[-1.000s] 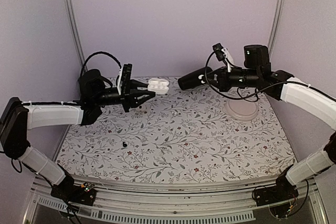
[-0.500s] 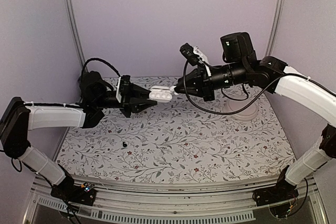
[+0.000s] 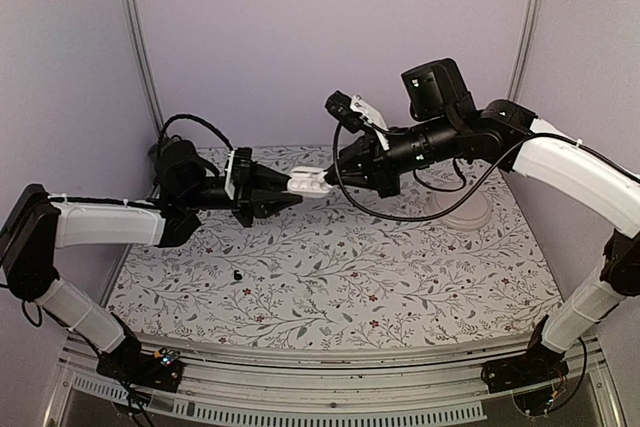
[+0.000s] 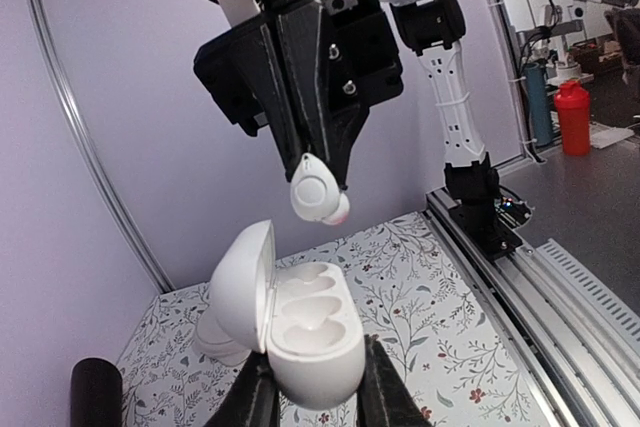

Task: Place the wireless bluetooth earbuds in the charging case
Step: Insert the left earbud into the right side groove of the charging case.

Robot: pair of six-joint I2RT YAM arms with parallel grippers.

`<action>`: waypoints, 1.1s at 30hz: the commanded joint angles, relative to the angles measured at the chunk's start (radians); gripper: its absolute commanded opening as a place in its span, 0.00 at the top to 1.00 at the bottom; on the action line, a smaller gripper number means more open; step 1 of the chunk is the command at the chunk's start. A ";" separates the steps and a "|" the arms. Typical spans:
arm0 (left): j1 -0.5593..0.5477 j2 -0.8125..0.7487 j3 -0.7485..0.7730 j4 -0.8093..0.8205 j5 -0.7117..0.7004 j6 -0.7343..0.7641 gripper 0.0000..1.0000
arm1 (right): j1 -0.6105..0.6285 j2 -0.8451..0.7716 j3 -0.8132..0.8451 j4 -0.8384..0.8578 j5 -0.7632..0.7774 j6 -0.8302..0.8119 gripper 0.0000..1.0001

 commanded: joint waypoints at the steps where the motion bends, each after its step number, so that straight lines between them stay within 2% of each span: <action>1: -0.013 0.021 0.008 0.013 -0.010 -0.005 1.00 | 0.043 0.048 0.082 -0.028 0.041 -0.019 0.97; 6: -0.022 0.004 -0.006 0.020 -0.096 0.007 1.00 | 0.053 0.087 0.111 -0.035 0.094 0.014 0.97; 15: -0.057 -0.026 -0.057 0.070 -0.325 0.043 1.00 | 0.048 0.116 0.127 -0.021 0.246 0.186 0.97; 20: -0.083 -0.037 -0.099 0.141 -0.486 0.066 1.00 | 0.012 0.098 0.095 0.022 0.239 0.327 0.98; 29: -0.145 -0.006 -0.112 0.198 -0.684 0.145 1.00 | -0.093 0.090 0.073 0.081 0.197 0.667 0.98; 33: -0.163 0.027 -0.109 0.243 -0.789 0.177 1.00 | -0.117 0.106 0.079 0.086 0.159 0.757 0.98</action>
